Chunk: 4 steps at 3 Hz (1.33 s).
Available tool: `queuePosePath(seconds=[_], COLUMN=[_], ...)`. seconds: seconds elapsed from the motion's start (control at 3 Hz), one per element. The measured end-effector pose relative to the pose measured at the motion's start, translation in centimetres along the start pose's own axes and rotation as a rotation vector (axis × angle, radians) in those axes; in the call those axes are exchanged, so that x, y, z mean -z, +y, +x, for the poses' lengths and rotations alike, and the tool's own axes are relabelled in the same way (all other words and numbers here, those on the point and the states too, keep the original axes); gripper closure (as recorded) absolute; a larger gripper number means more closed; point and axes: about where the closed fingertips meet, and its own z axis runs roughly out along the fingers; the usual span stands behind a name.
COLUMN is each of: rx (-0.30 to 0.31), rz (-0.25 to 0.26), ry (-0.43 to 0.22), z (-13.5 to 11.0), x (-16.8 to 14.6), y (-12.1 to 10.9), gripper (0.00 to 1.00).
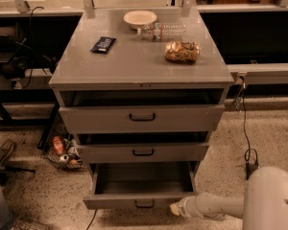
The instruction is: Close bottom drawer
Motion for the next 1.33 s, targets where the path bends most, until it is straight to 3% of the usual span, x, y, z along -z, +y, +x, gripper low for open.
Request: queuePosePath(seconds=[0.33, 0.67, 1.0, 1.33], rx=[0.036, 0.038, 0.08, 0.08], rz=[0.004, 0.005, -0.019, -0.019], ry=[-0.094, -0.1, -0.146, -0.146], z=[-3.0, -3.1, -5.9, -5.7], x=[-0.6, -0.6, -2.1, -2.0], y=[-0.8, -0.8, -1.1, -0.9], gripper=[1.0, 1.0, 1.0, 1.0])
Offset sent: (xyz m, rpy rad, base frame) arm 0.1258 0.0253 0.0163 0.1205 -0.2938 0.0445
